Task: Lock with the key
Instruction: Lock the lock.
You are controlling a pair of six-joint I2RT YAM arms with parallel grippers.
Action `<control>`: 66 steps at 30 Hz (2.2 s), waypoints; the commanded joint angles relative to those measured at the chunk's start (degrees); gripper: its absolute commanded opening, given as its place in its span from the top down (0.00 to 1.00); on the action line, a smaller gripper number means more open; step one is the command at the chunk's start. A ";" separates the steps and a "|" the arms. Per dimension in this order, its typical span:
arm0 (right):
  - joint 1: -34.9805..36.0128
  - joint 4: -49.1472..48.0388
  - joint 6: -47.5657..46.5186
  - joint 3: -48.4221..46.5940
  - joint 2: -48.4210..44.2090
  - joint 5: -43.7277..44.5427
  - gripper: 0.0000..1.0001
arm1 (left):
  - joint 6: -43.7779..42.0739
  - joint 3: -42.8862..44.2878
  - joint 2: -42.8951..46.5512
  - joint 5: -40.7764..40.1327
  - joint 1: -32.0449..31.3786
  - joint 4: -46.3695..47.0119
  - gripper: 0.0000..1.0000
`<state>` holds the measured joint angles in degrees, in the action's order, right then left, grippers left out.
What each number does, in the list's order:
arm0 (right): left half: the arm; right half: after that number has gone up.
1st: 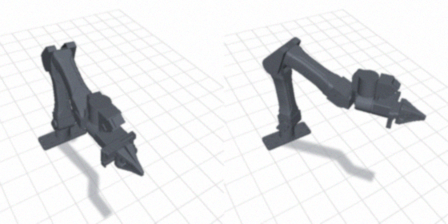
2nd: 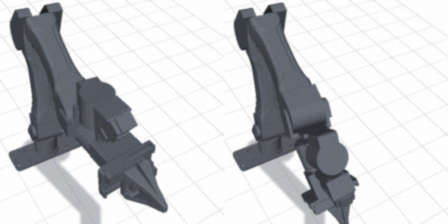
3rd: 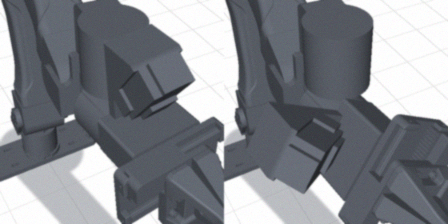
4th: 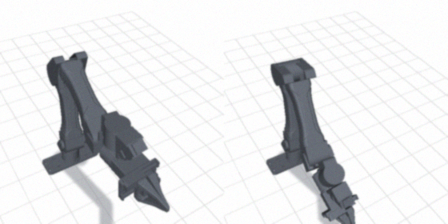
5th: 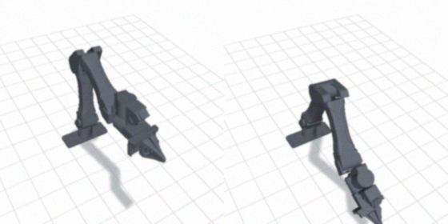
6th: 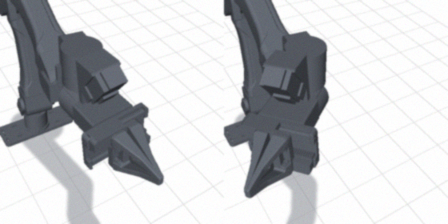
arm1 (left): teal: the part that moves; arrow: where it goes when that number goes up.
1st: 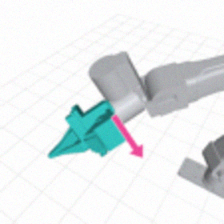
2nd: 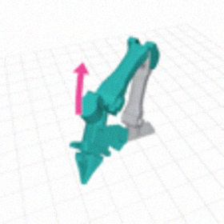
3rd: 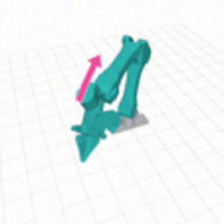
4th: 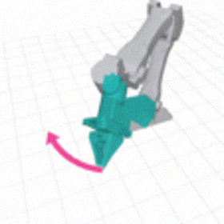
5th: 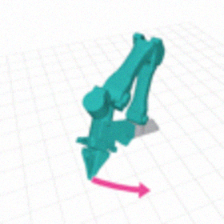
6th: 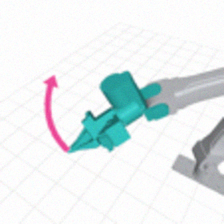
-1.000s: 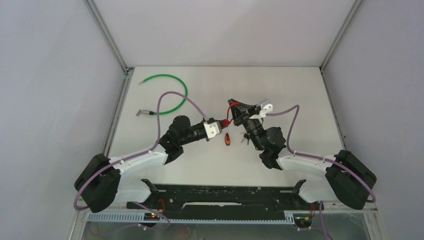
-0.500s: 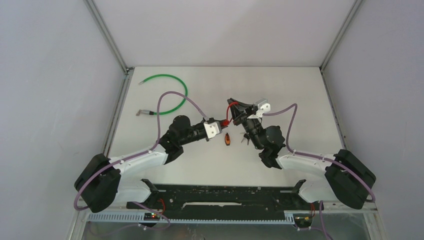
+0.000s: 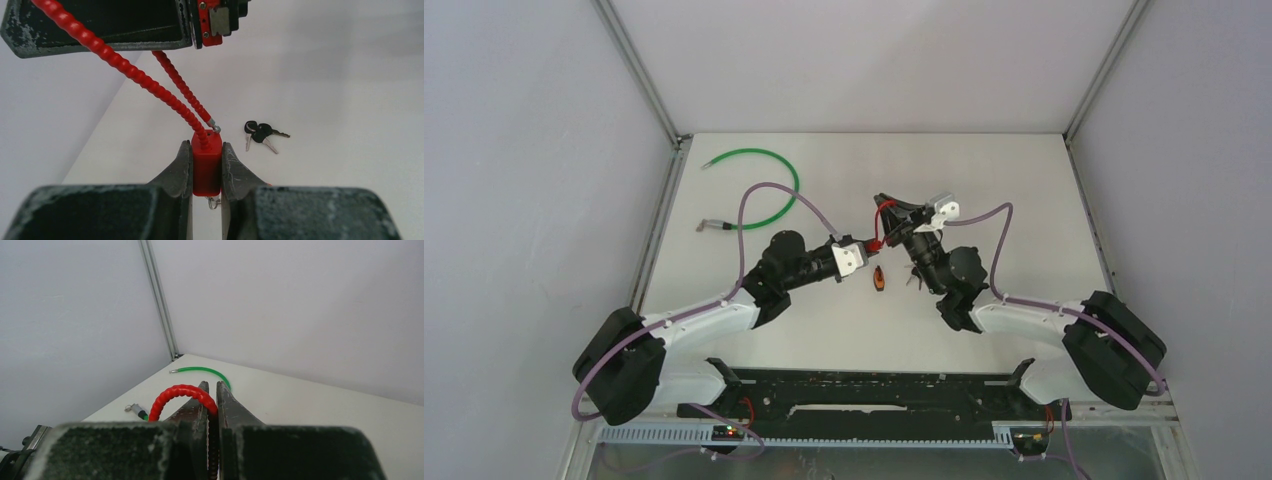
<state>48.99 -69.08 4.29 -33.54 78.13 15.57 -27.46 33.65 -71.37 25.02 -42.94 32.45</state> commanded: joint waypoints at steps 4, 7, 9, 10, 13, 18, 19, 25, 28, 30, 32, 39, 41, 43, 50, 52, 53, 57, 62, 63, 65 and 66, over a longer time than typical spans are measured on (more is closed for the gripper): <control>0.03 -13.98 3.55 -6.86 -0.81 -0.92 1.00 | -0.44 -0.86 -1.96 2.00 -0.39 -9.38 1.00; 0.01 -13.92 3.17 -7.21 -0.71 -1.18 1.00 | -0.44 -0.86 -1.97 2.05 -0.45 -9.38 1.00; 0.00 -13.80 2.65 -7.40 -0.68 -1.44 1.00 | -0.42 -0.87 -1.86 2.12 -0.43 -9.34 1.00; 0.04 -13.70 2.25 -7.54 -0.51 -1.59 1.00 | -0.43 -0.87 -1.91 2.13 -0.46 -9.32 1.00; -0.02 -13.54 0.80 -8.13 -0.16 -2.13 1.00 | -0.45 -0.82 -1.93 2.12 -0.39 -9.33 1.00; 0.01 -11.37 -3.23 -8.22 -1.07 -3.69 1.00 | -0.43 -0.82 -1.93 1.42 -0.41 -9.47 1.00; 0.06 -10.37 -4.03 -7.90 -1.71 -3.86 1.00 | -0.38 -0.86 -1.78 0.63 -0.39 -9.50 1.00; 0.03 -6.21 -10.05 -2.77 -7.30 -4.10 0.92 | 0.54 -1.64 -1.14 -3.12 -0.44 -8.16 1.00; -0.21 -3.11 -13.52 -1.32 -10.42 -4.39 0.90 | 0.54 -1.62 -1.15 -3.19 -0.39 -8.11 1.00; -0.26 0.62 -16.29 -0.89 -12.17 -4.73 0.88 | 0.45 -1.70 -0.93 -4.38 -0.39 -8.24 1.00; -0.26 5.73 -18.50 -0.47 -14.40 -4.85 0.85 | 0.52 -2.10 -0.50 -6.47 -0.40 -7.99 1.00; -1.83 15.59 -19.45 5.49 -20.24 -0.05 0.78 | 1.84 -4.86 1.85 -14.32 -0.40 -4.17 1.00; -2.88 18.67 -18.38 6.68 -21.03 0.86 0.75 | 1.84 -5.44 2.45 -14.76 -0.39 -3.28 1.00; -4.29 21.98 -16.81 7.21 -21.46 1.04 0.72 | 1.87 -5.76 2.78 -14.81 -0.39 -2.97 1.00; -7.34 30.31 -15.14 7.44 -19.95 1.54 0.62 | 1.82 -6.20 3.34 -16.10 -0.42 -2.51 1.00; -7.73 32.34 -15.13 7.37 -19.61 1.61 0.59 | 1.81 -6.44 3.62 -16.69 -0.40 -2.40 1.00; -7.89 33.43 -15.18 7.41 -19.54 1.63 0.57 | 1.85 -6.53 3.78 -16.93 -0.39 -2.32 1.00; -8.33 36.78 -14.77 7.43 -19.39 2.13 0.54 | 1.63 -6.75 4.04 -17.95 -0.42 -2.29 1.00; -8.44 38.35 -16.24 7.30 -19.24 2.82 0.50 | 1.60 -6.91 4.26 -18.54 -0.40 -2.21 1.00; -8.45 38.78 -16.44 7.16 -19.25 3.03 0.48 | 1.60 -6.97 4.37 -18.71 -0.44 -2.19 1.00; -8.66 39.57 -16.98 6.96 -19.19 3.37 0.46 | 1.45 -7.18 4.57 -19.03 -0.39 -2.04 1.00; -8.81 40.00 -17.39 6.81 -19.16 3.41 0.45 | 1.51 -7.19 4.70 -19.04 -0.40 -1.91 1.00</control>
<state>41.06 -29.63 -11.73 -25.08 59.11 16.08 -26.41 27.75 -68.71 8.49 -43.48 29.32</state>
